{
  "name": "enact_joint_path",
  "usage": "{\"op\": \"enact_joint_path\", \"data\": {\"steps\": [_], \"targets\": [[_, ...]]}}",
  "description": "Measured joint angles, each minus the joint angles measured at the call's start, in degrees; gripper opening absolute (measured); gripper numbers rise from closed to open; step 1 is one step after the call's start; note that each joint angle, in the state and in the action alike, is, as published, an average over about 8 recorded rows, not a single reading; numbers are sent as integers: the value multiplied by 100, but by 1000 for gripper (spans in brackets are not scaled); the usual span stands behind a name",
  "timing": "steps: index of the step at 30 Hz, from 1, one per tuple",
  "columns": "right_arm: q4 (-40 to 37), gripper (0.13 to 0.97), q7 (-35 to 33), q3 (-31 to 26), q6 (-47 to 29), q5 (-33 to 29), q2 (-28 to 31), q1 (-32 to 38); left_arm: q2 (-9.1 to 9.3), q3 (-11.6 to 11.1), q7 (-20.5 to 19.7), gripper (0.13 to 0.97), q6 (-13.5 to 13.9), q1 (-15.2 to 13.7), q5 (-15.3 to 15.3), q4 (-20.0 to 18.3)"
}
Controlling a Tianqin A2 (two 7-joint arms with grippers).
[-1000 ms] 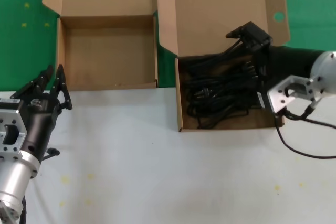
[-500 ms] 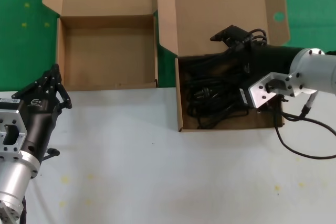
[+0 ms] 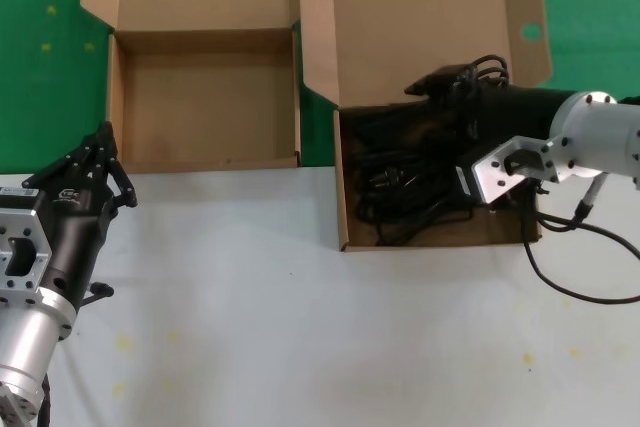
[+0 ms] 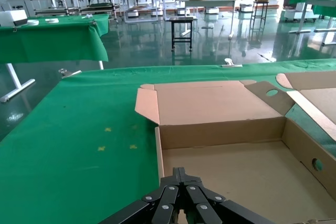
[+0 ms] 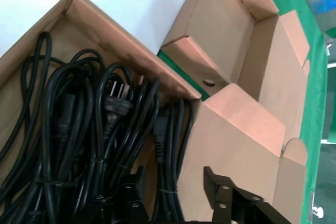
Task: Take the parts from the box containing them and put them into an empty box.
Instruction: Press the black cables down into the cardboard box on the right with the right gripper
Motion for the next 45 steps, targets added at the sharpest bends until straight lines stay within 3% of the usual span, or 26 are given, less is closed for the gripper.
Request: {"op": "enact_joint_path", "data": {"steps": [13, 22, 34, 45], "targets": [[-107, 278, 25, -38, -27, -140, -51, -27, 0, 0, 0, 144, 0, 0, 0, 0], [-68, 183, 89, -16, -44, -240, -79, -18, 0, 0, 0, 144, 0, 0, 0, 0], [758, 153, 578, 252, -369, -588, 81, -85, 0, 0, 0, 144, 0, 0, 0, 0], [728, 166, 763, 289, -649, -912, 163, -96, 0, 0, 0, 144, 0, 0, 0, 0]]}}
